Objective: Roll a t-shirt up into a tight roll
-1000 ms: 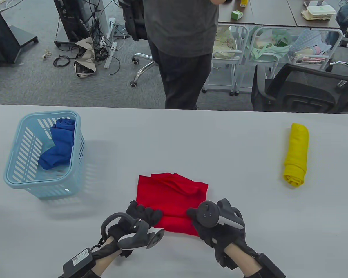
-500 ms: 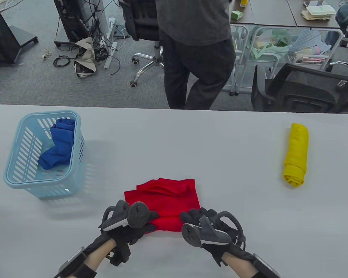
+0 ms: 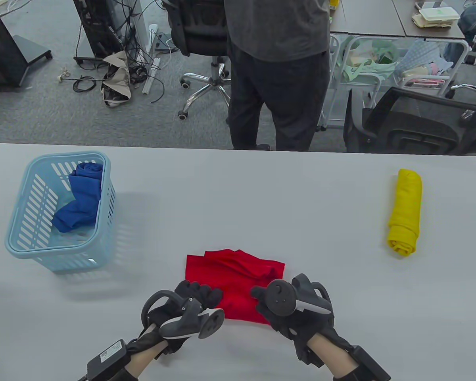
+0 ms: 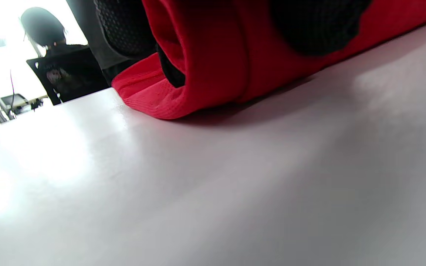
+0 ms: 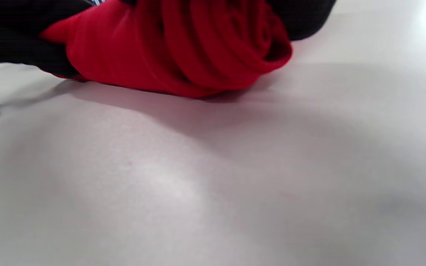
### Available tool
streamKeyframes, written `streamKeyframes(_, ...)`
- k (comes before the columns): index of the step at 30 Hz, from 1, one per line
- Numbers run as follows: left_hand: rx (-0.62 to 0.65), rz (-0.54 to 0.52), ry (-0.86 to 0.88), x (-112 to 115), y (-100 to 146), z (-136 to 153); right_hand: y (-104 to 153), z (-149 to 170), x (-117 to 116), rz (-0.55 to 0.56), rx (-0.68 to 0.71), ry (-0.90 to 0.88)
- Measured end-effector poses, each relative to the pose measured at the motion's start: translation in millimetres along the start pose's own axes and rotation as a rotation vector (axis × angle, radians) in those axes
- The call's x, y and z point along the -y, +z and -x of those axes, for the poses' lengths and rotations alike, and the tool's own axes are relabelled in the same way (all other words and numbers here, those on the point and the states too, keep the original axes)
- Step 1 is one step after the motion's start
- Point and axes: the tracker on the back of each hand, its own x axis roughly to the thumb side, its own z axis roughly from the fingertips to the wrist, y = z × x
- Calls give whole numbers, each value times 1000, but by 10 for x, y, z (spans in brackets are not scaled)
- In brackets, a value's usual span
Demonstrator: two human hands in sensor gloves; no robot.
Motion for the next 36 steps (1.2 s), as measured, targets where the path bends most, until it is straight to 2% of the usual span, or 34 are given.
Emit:
streamKeyframes(3,-2,61,240,-18,-6,103,40,-49,34,52,-17,101)
streamKeyframes(5,-9,94,329,-18,-12,150,53,-69,39,52,15,108)
streamKeyframes(8,-31,111,382,-9,-38,215,39,-109,-35,16,36,127)
streamKeyframes(11,-49,128,431,2,-40,241,2,-168,-90,21,6,283)
streamKeyframes(12,-50,125,417,3,-27,225,-6,-181,-80,20,11,288)
streamKeyframes(16,-42,79,209,-18,40,152,-8,-135,-44,-12,43,113)
streamKeyframes(18,-39,93,135,-15,53,104,-12,-97,-35,-14,31,102)
streamKeyframes(20,-34,63,53,-21,60,57,-20,-58,-18,-25,29,60)
streamKeyframes(23,-39,24,-96,-37,65,0,-36,35,-11,-59,38,-86)
streamKeyframes(26,-19,3,-118,-31,61,-34,-31,66,-9,-56,29,-112)
streamKeyframes(29,-10,14,-42,-65,55,-6,10,28,-2,-14,2,-38)
streamKeyframes(32,-12,80,155,-58,33,121,66,-20,32,49,-9,64)
streamKeyframes(36,-48,191,424,-2,-11,332,63,-61,-6,30,25,73)
